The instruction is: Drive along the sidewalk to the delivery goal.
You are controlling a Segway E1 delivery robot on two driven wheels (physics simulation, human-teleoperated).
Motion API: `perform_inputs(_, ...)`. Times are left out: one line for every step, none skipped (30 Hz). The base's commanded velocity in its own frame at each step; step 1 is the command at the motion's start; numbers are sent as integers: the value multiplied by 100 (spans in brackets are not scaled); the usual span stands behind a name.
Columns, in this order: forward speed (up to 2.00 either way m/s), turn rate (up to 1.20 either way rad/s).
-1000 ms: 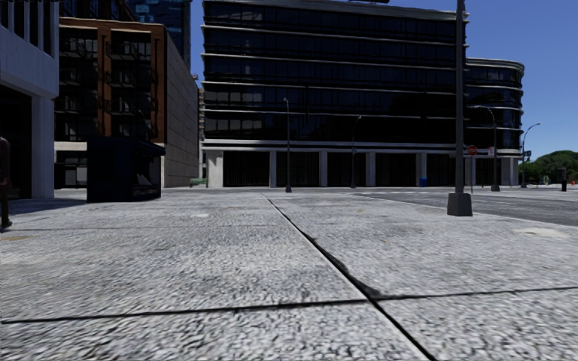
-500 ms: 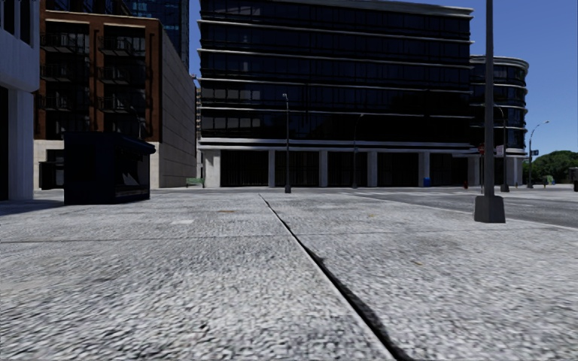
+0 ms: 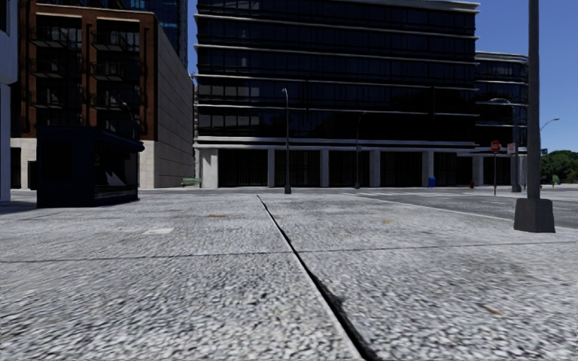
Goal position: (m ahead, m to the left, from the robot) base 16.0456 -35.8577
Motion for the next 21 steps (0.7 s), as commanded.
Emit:
perform_inputs(200,0)
perform_inputs(200,0)
perform_inputs(200,0)
perform_inputs(200,0)
perform_inputs(200,0)
perform_inputs(200,0)
perform_inputs(200,0)
perform_inputs(200,0)
perform_inputs(200,0)
perform_inputs(200,0)
perform_inputs(200,0)
perform_inputs(200,0)
perform_inputs(200,0)
perform_inputs(200,0)
perform_inputs(200,0)
perform_inputs(200,0)
perform_inputs(200,0)
perform_inputs(200,0)
perform_inputs(200,0)
perform_inputs(200,0)
perform_inputs(200,0)
